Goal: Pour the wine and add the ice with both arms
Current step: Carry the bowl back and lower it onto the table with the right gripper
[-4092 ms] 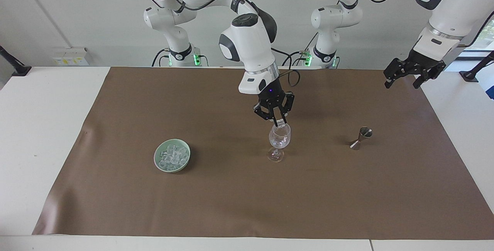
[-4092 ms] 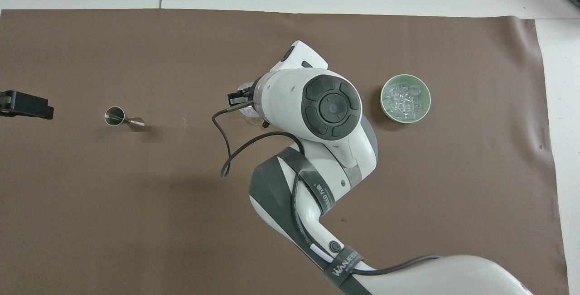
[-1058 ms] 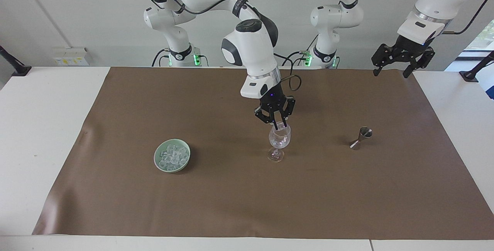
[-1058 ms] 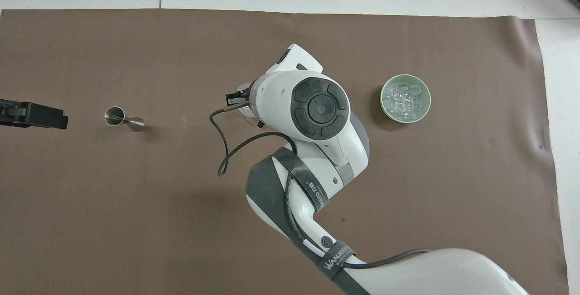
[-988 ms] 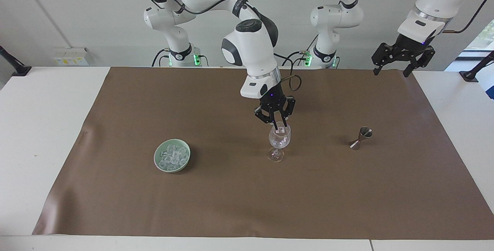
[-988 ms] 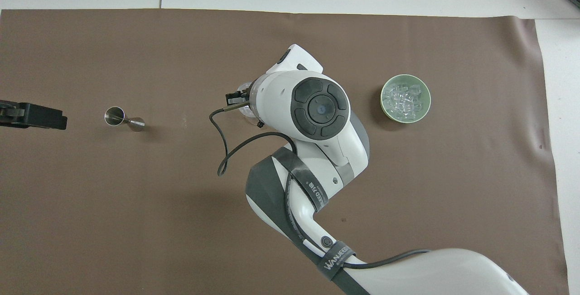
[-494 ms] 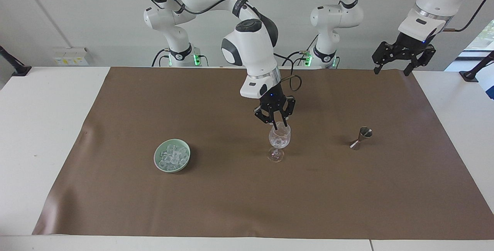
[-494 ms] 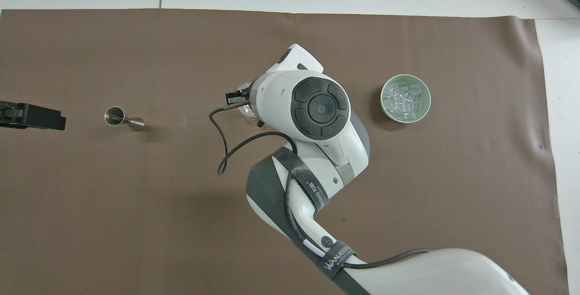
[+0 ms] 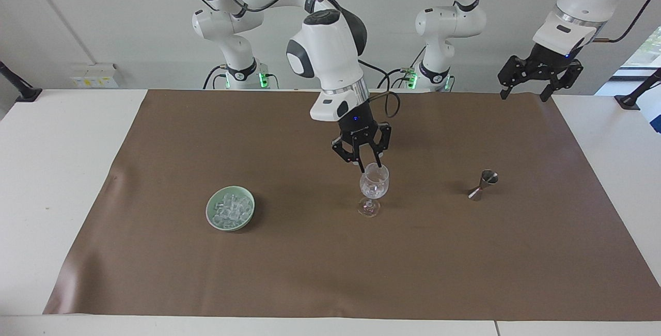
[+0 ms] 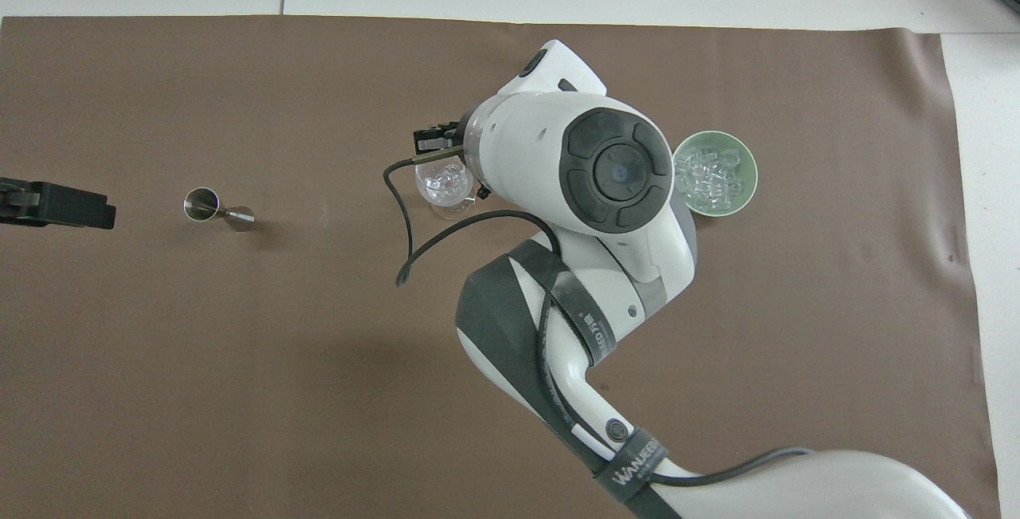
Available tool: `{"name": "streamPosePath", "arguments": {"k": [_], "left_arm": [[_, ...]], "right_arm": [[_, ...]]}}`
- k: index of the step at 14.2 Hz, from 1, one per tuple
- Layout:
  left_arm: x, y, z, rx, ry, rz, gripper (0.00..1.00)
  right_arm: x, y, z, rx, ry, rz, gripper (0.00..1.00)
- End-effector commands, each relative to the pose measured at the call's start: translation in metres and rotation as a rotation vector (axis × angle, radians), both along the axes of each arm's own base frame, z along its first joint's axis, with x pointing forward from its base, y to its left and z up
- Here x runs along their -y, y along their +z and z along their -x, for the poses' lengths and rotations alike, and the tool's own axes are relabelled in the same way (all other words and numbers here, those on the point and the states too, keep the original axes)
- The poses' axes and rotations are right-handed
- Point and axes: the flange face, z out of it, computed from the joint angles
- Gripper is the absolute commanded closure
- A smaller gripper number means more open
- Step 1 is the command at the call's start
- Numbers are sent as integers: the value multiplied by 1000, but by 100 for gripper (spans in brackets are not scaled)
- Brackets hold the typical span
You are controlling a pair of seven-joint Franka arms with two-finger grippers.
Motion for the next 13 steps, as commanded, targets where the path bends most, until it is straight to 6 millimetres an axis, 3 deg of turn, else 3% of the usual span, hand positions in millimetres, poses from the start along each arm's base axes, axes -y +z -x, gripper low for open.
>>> {"name": "streamPosePath", "arguments": {"k": [1, 3, 4, 6, 9, 13], "left_arm": [[-2, 2, 6, -9, 12, 9, 0], [-2, 2, 6, -9, 12, 9, 0], [-1, 2, 6, -9, 10, 9, 0], [-2, 2, 6, -9, 12, 9, 0], [-1, 2, 6, -9, 10, 9, 0], [-2, 2, 6, -9, 12, 9, 0]], "right_arm": [[53, 33, 0, -34, 12, 78, 43], [95, 43, -2, -95, 8, 134, 37], [113, 46, -1, -131, 9, 149, 29], [160, 52, -6, -176, -38, 171, 3], [216, 62, -2, -234, -79, 206, 0], [264, 56, 16, -400, -67, 266, 0]]}}
